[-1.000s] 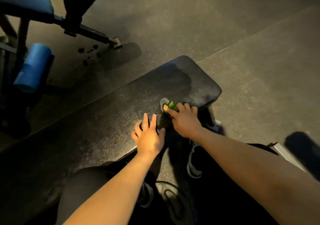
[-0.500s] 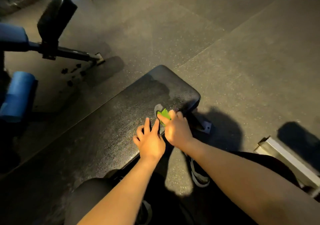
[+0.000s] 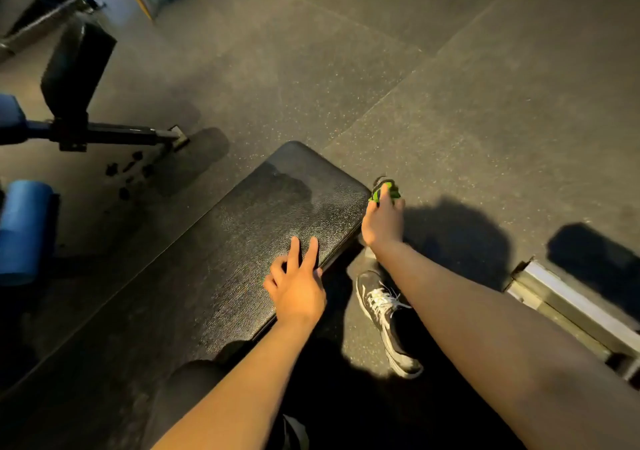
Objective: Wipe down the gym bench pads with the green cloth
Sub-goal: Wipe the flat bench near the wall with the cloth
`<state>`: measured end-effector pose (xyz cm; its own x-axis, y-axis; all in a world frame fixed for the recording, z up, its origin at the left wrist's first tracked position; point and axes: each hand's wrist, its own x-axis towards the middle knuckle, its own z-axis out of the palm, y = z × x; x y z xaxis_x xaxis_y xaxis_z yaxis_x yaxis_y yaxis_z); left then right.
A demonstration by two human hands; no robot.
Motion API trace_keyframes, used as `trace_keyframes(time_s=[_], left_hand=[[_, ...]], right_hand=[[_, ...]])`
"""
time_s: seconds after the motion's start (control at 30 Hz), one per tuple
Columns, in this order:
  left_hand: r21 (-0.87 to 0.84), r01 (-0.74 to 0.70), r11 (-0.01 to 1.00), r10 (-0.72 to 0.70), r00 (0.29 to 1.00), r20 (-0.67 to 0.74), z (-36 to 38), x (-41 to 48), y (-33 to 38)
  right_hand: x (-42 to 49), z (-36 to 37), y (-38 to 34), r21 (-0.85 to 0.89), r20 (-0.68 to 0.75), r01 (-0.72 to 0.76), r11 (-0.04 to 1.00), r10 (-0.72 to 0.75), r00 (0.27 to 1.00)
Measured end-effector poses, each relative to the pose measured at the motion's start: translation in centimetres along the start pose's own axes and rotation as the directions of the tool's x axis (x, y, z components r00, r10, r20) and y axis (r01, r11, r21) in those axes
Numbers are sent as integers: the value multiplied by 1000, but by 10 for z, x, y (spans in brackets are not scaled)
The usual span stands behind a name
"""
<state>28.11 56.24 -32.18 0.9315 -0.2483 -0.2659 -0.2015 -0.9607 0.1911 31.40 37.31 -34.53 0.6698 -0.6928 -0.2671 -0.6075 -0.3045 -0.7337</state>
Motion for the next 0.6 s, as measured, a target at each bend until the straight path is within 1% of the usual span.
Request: trace_keyframes(time_s=[0.07, 0.1, 0.13, 0.17, 0.23, 0.27, 0.3, 0.37, 0.47, 0.5, 0.6], left_hand=[[-13, 39, 999, -39, 999, 4, -1, -3, 7], [-22, 54, 998, -53, 999, 12, -2, -4, 10], [-32, 69, 997, -68, 997, 22, -4, -5, 13], [-44, 81, 996, -80, 996, 26, -4, -5, 15], [-63, 91, 994, -90, 995, 31, -7, -3, 15], [-65, 83, 994, -81, 996, 36, -7, -3, 14], [-62, 67, 996, -65, 997, 38, -7, -3, 13], [-52, 38, 998, -36, 999, 27, -6, -1, 7], [-39, 7, 999, -7, 1000, 2, -2, 1, 0], [-42, 8, 999, -9, 1000, -12, -1, 0, 0], [-64, 38, 997, -41, 998, -41, 2, -2, 5]], right_hand=[[-20, 6, -3, 209, 44, -126, 970, 119, 992], [-35, 8, -4, 281, 58, -153, 947, 142, 988], [-50, 13, -2, 309, 80, -163, 937, 146, 986], [-66, 18, 1, 280, 115, -160, 947, 132, 985], [-98, 37, 8, 152, 238, -163, 975, 124, 963], [-110, 44, 11, 131, 284, -190, 973, 147, 947], [-115, 50, 12, 154, 299, -224, 962, 170, 939], [-107, 49, 8, 272, 250, -277, 921, 210, 945], [-77, 36, 2, 471, 153, -342, 813, 306, 940], [-66, 29, -1, 506, 128, -344, 791, 325, 937], [-31, 12, -4, 547, 35, -302, 781, 339, 940]])
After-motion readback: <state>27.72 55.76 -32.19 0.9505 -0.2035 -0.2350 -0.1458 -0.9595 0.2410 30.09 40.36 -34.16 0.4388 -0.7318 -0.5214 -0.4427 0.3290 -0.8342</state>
